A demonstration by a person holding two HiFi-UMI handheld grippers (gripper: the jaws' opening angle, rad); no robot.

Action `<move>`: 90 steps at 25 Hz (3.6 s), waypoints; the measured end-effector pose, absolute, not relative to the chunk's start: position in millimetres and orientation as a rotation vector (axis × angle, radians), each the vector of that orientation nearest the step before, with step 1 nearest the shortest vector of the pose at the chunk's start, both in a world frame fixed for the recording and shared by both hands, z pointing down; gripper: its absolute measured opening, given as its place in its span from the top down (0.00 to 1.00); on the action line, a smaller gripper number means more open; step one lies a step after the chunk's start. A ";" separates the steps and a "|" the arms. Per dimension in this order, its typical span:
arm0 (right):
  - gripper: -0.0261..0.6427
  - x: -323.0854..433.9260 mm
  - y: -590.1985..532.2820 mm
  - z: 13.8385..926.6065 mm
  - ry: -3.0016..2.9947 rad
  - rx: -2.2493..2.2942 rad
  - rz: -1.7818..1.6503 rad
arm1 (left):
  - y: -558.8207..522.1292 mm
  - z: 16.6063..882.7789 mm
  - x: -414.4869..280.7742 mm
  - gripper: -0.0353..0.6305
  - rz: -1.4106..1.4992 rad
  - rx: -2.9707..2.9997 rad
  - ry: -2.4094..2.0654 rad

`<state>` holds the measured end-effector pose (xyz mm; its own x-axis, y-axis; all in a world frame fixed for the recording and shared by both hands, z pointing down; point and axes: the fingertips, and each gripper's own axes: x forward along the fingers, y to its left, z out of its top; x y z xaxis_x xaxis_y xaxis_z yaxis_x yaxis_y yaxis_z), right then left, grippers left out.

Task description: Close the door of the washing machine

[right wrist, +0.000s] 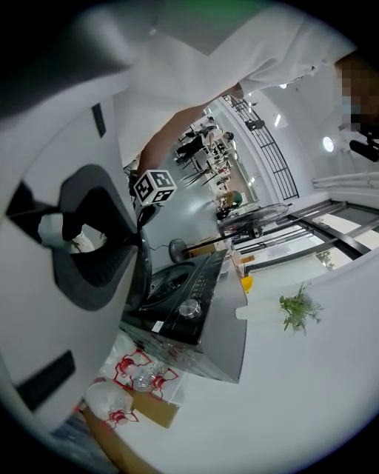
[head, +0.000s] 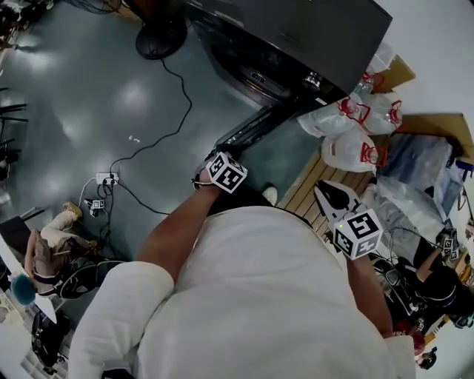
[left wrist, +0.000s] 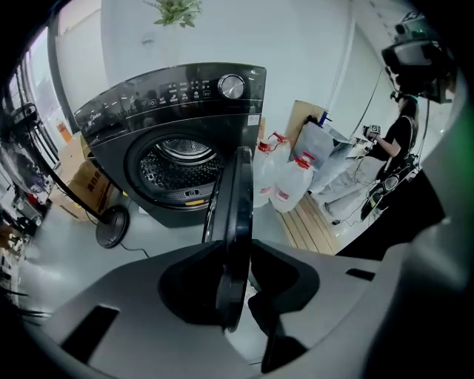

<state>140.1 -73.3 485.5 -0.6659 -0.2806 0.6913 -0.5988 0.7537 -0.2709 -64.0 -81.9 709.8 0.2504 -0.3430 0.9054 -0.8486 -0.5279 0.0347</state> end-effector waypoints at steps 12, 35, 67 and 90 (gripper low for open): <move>0.89 112.8 -95.7 486.2 -2.289 0.706 0.657 | -131.7 711.4 -115.7 0.74 1.354 2.048 -1.036; 0.89 67.1 -124.7 491.8 -2.227 0.931 0.745 | -252.7 710.6 -173.1 0.73 1.610 2.255 -0.901; 0.90 74.8 -146.7 500.0 -2.125 0.996 0.787 | -381.6 703.2 -178.0 0.76 1.627 2.398 -1.096; 0.91 75.4 -145.2 505.6 -2.114 0.995 0.813 | -396.6 700.5 -174.9 0.76 1.609 2.423 -1.091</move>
